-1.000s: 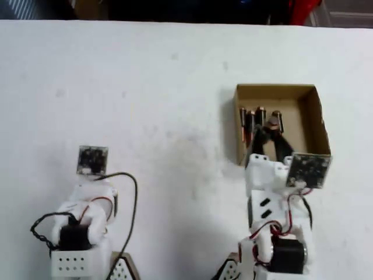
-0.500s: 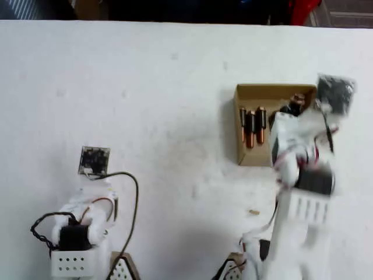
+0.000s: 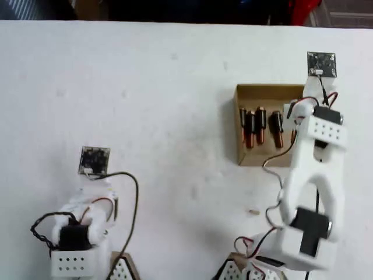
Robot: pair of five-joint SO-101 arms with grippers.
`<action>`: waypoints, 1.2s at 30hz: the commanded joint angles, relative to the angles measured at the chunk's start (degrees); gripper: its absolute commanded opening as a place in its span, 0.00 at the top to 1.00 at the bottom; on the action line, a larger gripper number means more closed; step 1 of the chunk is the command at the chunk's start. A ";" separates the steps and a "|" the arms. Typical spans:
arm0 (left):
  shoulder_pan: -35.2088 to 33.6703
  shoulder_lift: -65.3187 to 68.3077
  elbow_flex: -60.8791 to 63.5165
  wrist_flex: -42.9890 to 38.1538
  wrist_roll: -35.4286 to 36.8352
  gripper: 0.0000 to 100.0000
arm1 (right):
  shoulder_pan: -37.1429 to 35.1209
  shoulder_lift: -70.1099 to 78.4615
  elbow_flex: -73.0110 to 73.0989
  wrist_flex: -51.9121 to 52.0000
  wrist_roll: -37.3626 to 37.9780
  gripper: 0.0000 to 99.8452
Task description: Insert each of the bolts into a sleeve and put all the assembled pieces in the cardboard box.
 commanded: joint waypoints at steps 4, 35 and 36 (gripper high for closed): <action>-0.31 -0.66 -0.09 0.53 -0.26 0.98 | 0.66 8.84 -9.85 0.13 1.41 0.98; -0.13 -0.66 -0.09 0.53 -0.44 0.98 | -4.09 23.16 -18.81 0.75 1.49 0.83; -0.13 -0.66 -0.09 0.53 -0.44 0.98 | -4.09 21.67 -18.81 1.89 1.49 0.83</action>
